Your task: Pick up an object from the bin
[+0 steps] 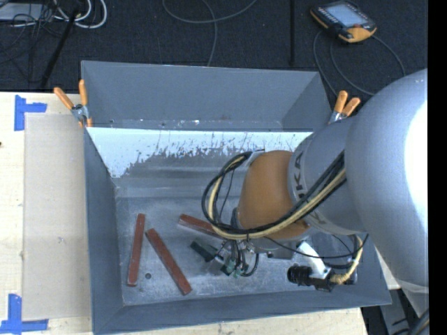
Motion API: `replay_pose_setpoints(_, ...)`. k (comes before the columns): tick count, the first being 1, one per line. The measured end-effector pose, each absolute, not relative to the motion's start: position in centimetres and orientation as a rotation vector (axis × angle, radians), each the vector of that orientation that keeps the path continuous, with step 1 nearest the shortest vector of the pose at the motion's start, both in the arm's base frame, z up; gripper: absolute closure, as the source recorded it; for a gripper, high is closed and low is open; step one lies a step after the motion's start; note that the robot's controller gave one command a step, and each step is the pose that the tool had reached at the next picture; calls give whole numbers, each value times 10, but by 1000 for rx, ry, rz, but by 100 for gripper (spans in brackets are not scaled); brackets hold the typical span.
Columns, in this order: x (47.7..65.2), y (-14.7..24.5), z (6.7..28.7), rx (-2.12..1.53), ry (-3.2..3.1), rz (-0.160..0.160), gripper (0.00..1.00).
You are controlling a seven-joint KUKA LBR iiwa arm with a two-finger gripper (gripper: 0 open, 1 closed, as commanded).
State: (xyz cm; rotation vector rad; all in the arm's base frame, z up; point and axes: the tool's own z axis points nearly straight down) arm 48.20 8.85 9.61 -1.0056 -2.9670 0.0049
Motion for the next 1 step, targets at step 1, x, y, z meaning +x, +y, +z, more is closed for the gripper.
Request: replay_pose_setpoints(1,484,88,109,-1008,-2975,-1,100)
